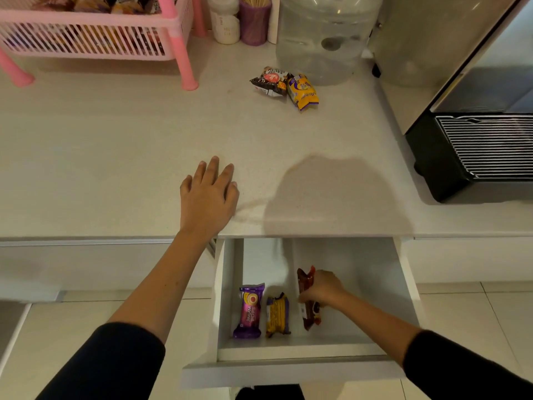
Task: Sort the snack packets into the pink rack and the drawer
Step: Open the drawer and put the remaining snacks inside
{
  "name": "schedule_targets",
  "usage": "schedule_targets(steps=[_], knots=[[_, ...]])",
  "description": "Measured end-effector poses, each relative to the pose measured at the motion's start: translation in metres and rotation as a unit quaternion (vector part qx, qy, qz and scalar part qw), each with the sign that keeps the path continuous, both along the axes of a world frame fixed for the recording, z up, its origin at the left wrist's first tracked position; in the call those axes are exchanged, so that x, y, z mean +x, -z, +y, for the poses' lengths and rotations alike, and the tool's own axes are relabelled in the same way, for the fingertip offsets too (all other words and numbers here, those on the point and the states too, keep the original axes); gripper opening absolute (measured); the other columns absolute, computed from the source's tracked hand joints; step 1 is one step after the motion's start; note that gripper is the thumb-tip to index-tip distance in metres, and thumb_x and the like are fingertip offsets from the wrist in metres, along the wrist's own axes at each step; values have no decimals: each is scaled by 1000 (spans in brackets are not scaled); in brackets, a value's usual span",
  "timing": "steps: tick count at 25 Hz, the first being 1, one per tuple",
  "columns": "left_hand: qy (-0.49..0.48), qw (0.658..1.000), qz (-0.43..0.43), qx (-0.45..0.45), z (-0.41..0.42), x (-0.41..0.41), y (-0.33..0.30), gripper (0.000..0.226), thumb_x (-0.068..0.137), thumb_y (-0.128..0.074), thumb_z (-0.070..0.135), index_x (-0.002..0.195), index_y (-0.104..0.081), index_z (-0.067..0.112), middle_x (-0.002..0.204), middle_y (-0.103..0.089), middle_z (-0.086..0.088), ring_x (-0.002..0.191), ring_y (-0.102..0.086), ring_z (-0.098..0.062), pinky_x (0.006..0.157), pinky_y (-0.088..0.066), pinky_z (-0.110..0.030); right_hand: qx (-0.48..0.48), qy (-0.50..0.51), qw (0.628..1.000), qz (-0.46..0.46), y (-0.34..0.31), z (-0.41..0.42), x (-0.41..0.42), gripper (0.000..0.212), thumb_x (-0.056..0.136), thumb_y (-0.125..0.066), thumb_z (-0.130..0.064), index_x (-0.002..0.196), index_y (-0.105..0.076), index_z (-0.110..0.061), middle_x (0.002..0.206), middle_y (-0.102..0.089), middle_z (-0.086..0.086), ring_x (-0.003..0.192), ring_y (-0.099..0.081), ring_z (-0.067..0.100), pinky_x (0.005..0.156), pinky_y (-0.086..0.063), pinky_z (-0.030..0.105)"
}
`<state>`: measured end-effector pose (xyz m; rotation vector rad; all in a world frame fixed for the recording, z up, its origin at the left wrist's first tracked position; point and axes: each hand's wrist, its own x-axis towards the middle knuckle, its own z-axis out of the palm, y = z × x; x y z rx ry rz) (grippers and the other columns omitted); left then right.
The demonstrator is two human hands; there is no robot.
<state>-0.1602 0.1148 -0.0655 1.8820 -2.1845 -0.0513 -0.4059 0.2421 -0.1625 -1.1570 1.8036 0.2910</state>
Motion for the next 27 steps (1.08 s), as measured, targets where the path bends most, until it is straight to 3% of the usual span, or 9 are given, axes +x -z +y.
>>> schedule_targets(steps=[4,11,14,17,19,21,23,27], knots=[[1,1000,2,-8,1,0,2,46,97,-31,37,139,-46,24,151,-37,-8,140,-31,-29,108,-28,-50,49,-18,998,18,31,-2,12,44,67,-80,-31,94,-49,-14,83,-55,1,85,-66,19,65,-59,26],[5,1000,5,-26,2,1,3,46,96,-32,37,137,-49,23,149,-41,-9,139,-35,-30,107,-30,-50,57,11,998,-8,29,3,18,32,75,-76,-30,87,-52,-13,87,-61,8,80,-69,23,71,-60,30],[4,1000,2,-22,2,1,2,45,97,-35,35,137,-49,23,149,-41,-9,139,-34,-30,106,-30,-49,45,-42,998,6,-2,-1,16,25,81,-70,-25,77,-50,-12,75,-58,7,73,-66,23,63,-56,27],[3,1000,2,-17,6,-1,-2,43,97,-40,33,138,-48,23,150,-40,-8,139,-33,-29,106,-30,-48,-6,-98,995,-28,-52,-2,11,29,84,-66,-29,70,-56,-6,69,-60,10,67,-61,20,61,-52,27],[-10,1000,24,-13,7,-3,-5,41,95,-44,31,135,-50,25,147,-42,-6,135,-37,-28,102,-31,-46,-44,-139,985,-92,-94,-6,7,37,84,-65,-39,85,-67,-2,80,-69,14,66,-58,14,61,-47,26],[-17,997,77,8,-2,-6,-14,41,92,-48,28,132,-49,26,139,-45,-4,125,-41,-28,95,-31,-44,-131,-171,966,-146,-140,-21,2,32,83,-64,-45,95,-70,-16,85,-70,-4,66,-60,2,62,-46,15],[-4,990,140,33,-28,-15,-30,46,89,-52,21,134,-46,23,135,-45,-7,118,-44,-31,92,-33,-45,-257,-136,938,-188,-176,-52,-5,21,84,-65,-39,96,-70,-23,83,-68,-13,69,-61,-4,63,-47,10],[31,996,88,9,-109,-53,-65,54,88,-54,19,141,-42,19,136,-44,-12,118,-46,-36,90,-42,-50,-444,2,879,-171,-201,-152,-25,8,86,-66,-16,93,-68,-15,76,-64,-6,64,-58,5,62,-44,13]])
